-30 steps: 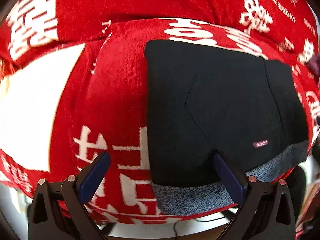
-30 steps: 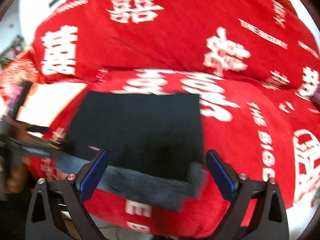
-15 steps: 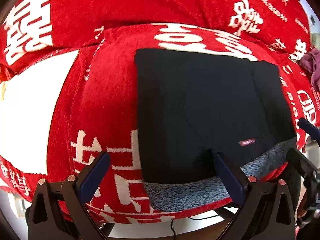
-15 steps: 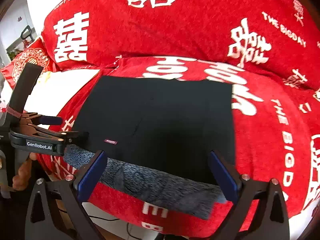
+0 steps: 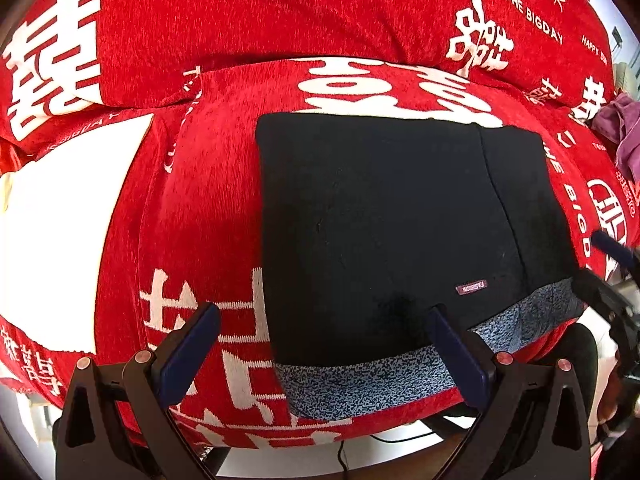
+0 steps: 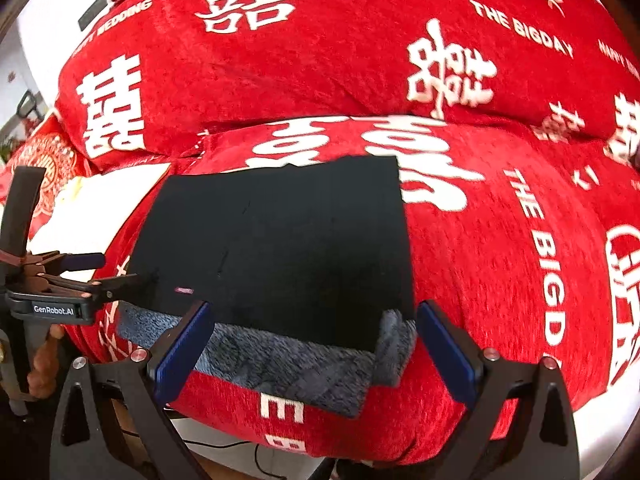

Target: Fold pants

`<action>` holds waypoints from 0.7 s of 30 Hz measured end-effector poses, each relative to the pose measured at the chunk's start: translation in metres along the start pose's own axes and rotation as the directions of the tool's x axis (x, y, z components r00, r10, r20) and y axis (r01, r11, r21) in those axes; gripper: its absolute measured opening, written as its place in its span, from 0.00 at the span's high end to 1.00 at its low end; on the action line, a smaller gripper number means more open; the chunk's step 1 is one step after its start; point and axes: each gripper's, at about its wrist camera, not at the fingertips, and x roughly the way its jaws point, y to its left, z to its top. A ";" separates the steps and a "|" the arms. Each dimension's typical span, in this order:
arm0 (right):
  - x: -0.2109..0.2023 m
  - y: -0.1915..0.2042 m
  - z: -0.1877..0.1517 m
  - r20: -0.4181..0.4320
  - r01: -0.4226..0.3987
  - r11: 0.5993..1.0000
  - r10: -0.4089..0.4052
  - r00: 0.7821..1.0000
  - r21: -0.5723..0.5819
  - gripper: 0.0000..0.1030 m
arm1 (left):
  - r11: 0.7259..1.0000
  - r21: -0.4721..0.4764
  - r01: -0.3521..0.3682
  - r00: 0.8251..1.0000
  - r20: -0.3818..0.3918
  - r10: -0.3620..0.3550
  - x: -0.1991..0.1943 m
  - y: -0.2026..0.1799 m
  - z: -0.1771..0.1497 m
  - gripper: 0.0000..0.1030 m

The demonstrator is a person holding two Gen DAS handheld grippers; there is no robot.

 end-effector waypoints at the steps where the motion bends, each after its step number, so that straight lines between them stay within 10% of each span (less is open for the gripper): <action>1: 0.002 0.004 0.003 0.001 -0.001 1.000 0.001 1.000 -0.019 0.02 | 1.000 0.004 -0.008 1.000 -0.007 0.008 0.002 0.000 -0.001 0.00; 15: 0.112 0.003 0.094 -0.181 -0.133 0.990 0.138 0.974 0.036 0.02 | 0.992 -0.099 0.081 0.994 -0.068 -0.088 0.017 0.021 -0.001 0.00; 21: 0.086 0.001 0.093 -0.096 -0.179 0.982 0.184 0.978 0.059 0.00 | 0.980 -0.191 0.062 0.998 -0.014 -0.066 0.008 0.055 0.045 0.00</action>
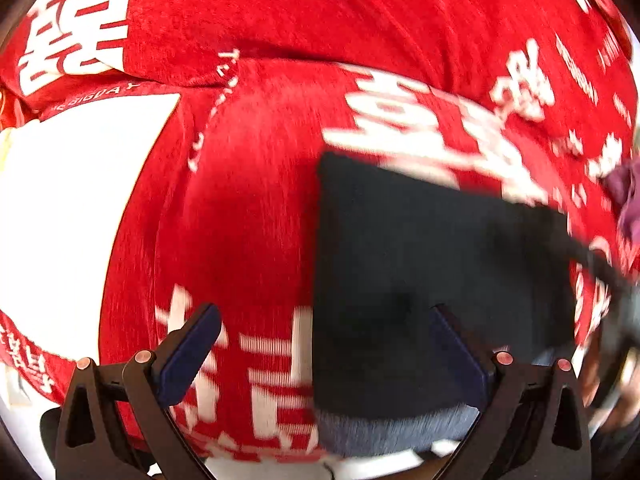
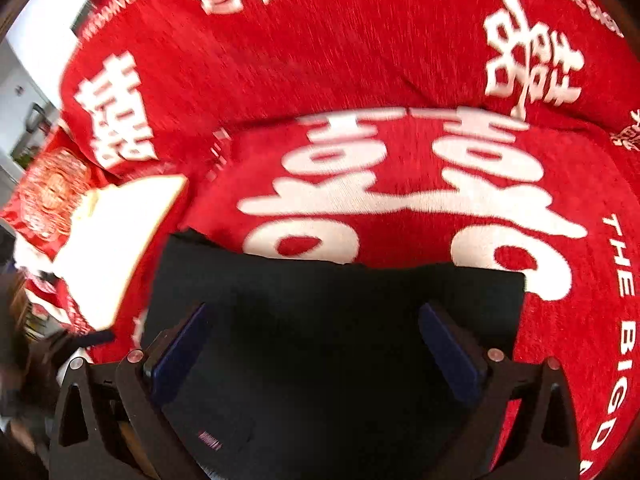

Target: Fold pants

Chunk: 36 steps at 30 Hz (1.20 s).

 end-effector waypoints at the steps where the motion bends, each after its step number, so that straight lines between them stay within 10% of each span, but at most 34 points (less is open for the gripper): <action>1: -0.007 -0.001 -0.004 0.014 0.008 1.000 -0.008 1.000 0.006 0.00 | 1.000 -0.017 0.001 1.000 -0.003 -0.001 0.003 0.001 0.016 0.00; 9: -0.052 -0.026 -0.051 0.068 0.020 0.991 -0.029 0.997 0.131 0.00 | 0.988 -0.008 -0.155 0.982 -0.111 0.153 0.066 0.000 0.070 0.00; 14: -0.070 -0.034 -0.064 0.083 0.018 0.990 -0.030 0.996 0.140 0.00 | 0.994 0.002 -0.113 0.991 -0.074 0.113 0.044 -0.003 0.067 0.00; 17: -0.081 -0.038 -0.049 0.138 -0.039 0.992 0.022 0.990 0.119 0.00 | 0.998 -0.040 -0.039 0.999 -0.032 0.038 0.023 -0.002 0.062 0.00; 20: -0.070 -0.047 -0.023 0.149 -0.156 0.982 0.139 0.979 0.108 0.00 | 0.991 0.018 -0.133 0.989 -0.064 0.134 0.037 -0.011 0.060 0.00; 29: 0.016 -0.110 0.017 0.070 -0.358 0.829 0.365 0.928 0.429 0.00 | 0.995 -0.015 -0.101 0.989 -0.110 0.099 0.039 0.001 0.054 0.00; 36: -0.062 -0.071 -0.036 0.065 -0.311 0.908 0.305 0.950 0.282 0.00 | 0.997 0.072 -0.018 0.996 -0.087 0.024 -0.002 0.003 -0.025 0.00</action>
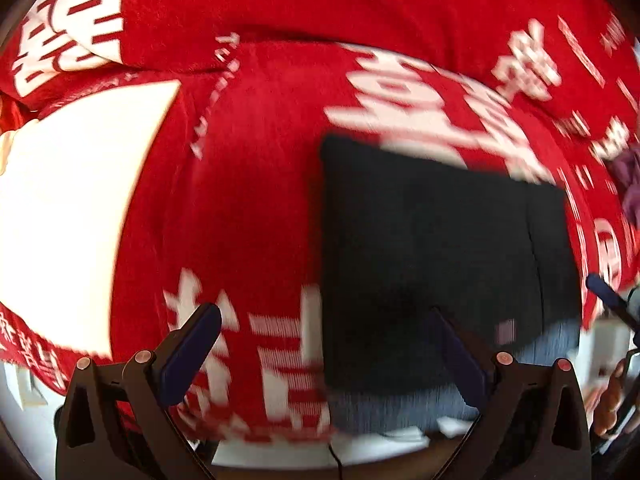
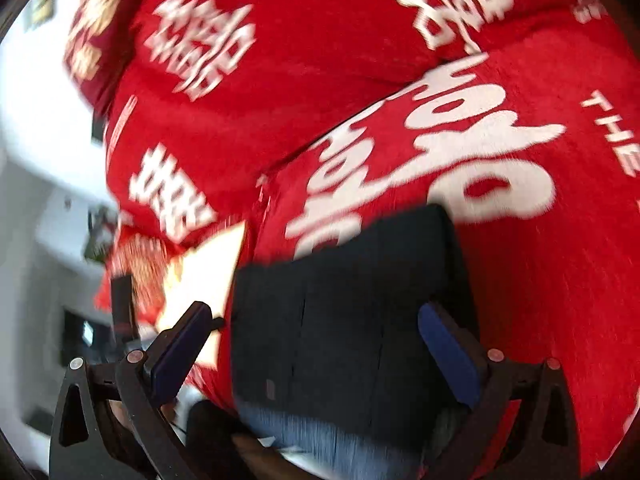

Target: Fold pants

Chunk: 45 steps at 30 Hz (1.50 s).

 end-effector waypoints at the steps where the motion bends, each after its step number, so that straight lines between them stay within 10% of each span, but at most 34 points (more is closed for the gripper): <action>1: -0.006 0.011 -0.019 -0.016 0.025 0.998 -0.025 1.000 -0.055 0.00 | 1.000 0.019 -0.001 1.000 -0.005 0.001 0.004 -0.003 -0.012 0.00; 4: -0.005 0.029 -0.061 -0.058 0.037 0.988 -0.046 0.997 -0.152 0.00 | 0.997 0.045 -0.056 0.998 -0.019 0.057 0.029 -0.011 -0.021 0.00; 12: -0.011 0.050 -0.077 0.037 0.245 0.921 -0.245 0.969 -0.304 0.00 | 0.994 0.047 0.099 0.992 0.071 -0.102 -0.013 0.021 -0.037 0.00; 18: -0.056 0.000 -0.069 0.083 0.461 0.833 -0.459 0.885 -0.306 0.00 | 0.982 -0.044 0.184 0.983 -0.020 -0.185 0.008 0.067 -0.038 0.00; 36: 0.017 -0.042 -0.038 -0.047 0.193 0.963 -0.205 0.978 -0.188 0.00 | 0.958 0.046 0.283 0.957 -0.075 -0.279 0.065 -0.024 0.002 0.00; 45: 0.057 -0.026 -0.046 -0.088 0.122 0.966 -0.145 0.985 -0.229 0.00 | 0.965 0.031 0.261 0.965 -0.006 -0.261 0.070 -0.032 0.003 0.00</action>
